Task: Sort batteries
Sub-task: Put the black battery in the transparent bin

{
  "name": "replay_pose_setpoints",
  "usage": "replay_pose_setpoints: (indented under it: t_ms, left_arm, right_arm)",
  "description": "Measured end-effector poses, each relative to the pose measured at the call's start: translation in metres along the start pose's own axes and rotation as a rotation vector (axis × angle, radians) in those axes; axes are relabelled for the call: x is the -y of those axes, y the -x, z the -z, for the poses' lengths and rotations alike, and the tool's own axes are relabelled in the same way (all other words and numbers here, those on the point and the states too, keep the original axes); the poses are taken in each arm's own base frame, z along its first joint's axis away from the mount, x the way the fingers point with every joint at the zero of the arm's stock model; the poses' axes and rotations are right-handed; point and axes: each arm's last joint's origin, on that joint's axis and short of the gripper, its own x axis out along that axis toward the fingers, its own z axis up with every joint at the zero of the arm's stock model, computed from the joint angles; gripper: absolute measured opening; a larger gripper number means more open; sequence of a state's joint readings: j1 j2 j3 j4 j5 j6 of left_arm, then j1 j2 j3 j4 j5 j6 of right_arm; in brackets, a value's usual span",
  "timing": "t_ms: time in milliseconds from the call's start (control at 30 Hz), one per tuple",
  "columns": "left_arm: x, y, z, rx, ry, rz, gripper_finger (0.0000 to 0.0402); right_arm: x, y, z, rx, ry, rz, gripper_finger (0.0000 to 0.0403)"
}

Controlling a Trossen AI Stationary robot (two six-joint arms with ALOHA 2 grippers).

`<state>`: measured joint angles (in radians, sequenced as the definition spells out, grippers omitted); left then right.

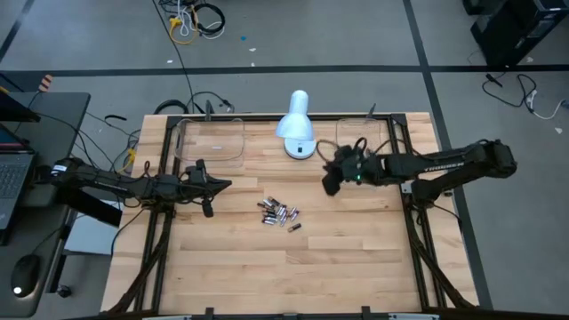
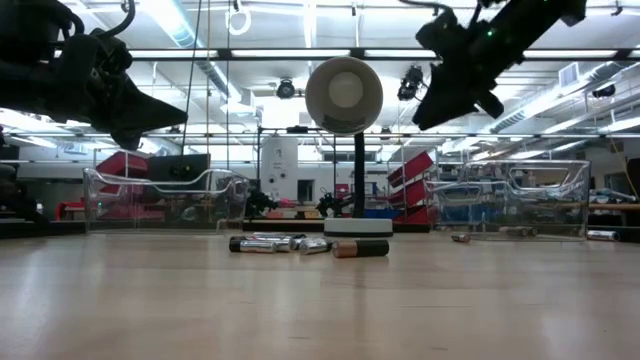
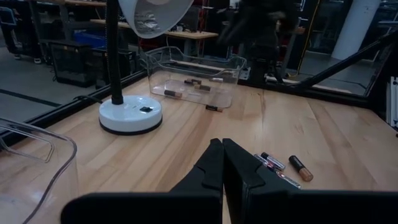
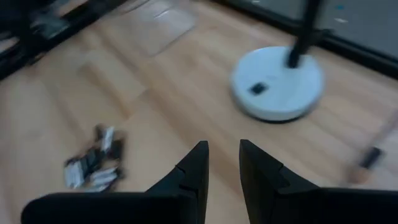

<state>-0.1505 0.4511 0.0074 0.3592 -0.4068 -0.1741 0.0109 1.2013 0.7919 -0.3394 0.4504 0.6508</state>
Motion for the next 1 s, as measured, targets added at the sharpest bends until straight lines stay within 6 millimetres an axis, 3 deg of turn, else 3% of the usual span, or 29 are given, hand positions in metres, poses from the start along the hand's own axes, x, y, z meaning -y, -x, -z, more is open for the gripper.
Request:
replay_pose_setpoints:
  t_ms: [467,633,900,1000]
  left_arm:
    - [0.000,0.000,0.000,0.002,0.001,0.000,0.0002]
    - [0.000,0.000,0.000,0.004,0.015,0.001,0.0002]
    - [0.000,0.000,0.000,0.001,0.040,0.000,0.0002]
    - [0.000,0.000,0.000,-0.003,0.038,-0.001,0.0002]
  right_arm:
    - [-0.049,-0.007,0.045,-0.126,0.294,-0.099,0.0075]
    - [-0.071,-0.010,0.037,-0.174,0.417,-0.042,0.0058]
    - [-0.102,-0.013,0.006,-0.363,0.601,0.098,0.0006]
    - [-0.113,-0.012,-0.005,-0.402,0.664,0.117,0.0004]
